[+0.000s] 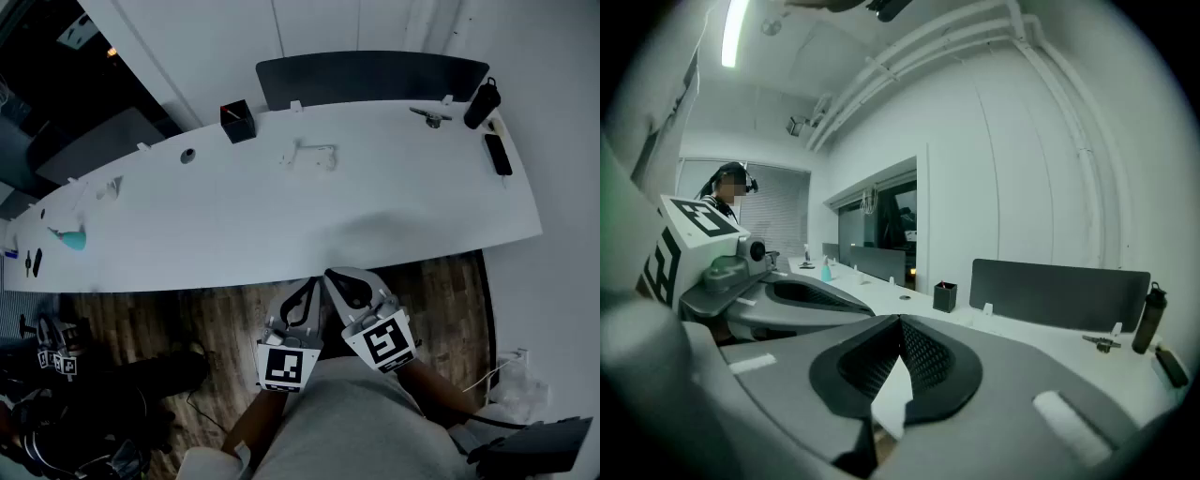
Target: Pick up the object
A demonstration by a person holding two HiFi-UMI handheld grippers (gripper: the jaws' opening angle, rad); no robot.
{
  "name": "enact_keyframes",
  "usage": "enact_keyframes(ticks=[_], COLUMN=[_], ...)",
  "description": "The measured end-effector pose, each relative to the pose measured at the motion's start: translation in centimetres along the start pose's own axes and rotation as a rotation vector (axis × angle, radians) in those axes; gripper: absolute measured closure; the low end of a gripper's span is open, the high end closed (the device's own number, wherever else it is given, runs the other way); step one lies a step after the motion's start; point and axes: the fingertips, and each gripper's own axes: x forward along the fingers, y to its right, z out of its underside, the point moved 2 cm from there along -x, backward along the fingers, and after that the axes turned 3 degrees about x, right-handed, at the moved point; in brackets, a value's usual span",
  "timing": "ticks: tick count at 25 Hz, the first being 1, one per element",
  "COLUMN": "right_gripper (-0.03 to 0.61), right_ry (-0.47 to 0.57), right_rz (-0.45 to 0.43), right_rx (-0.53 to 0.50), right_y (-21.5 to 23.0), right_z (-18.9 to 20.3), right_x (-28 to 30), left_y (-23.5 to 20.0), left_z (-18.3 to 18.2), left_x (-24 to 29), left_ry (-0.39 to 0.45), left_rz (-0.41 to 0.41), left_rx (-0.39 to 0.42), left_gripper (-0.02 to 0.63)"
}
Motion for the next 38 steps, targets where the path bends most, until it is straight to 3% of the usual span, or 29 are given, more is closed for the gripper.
enact_keyframes(ticks=[8, 14, 22, 38], right_gripper=[0.577, 0.577, 0.577, 0.577], right_ry=[-0.092, -0.124, -0.151, -0.264], right_rz=[-0.042, -0.076, -0.064, 0.024], right_rx=[-0.036, -0.022, -0.024, -0.088], right_y=[7.7, 9.2, 11.2, 14.0], right_z=[0.9, 1.1, 1.5, -0.6], right_x=[2.3, 3.4, 5.6, 17.0], left_y=[0.9, 0.9, -1.3, -12.5], left_z=[-0.5, -0.1, 0.0, 2.0], left_x=[7.5, 9.8, 12.9, 19.5], left_ry=[-0.055, -0.11, -0.097, -0.132], left_rz=[-0.03, -0.033, -0.011, 0.11], left_rx=[-0.002, 0.002, -0.016, -0.017], left_gripper=[0.614, 0.614, 0.614, 0.614])
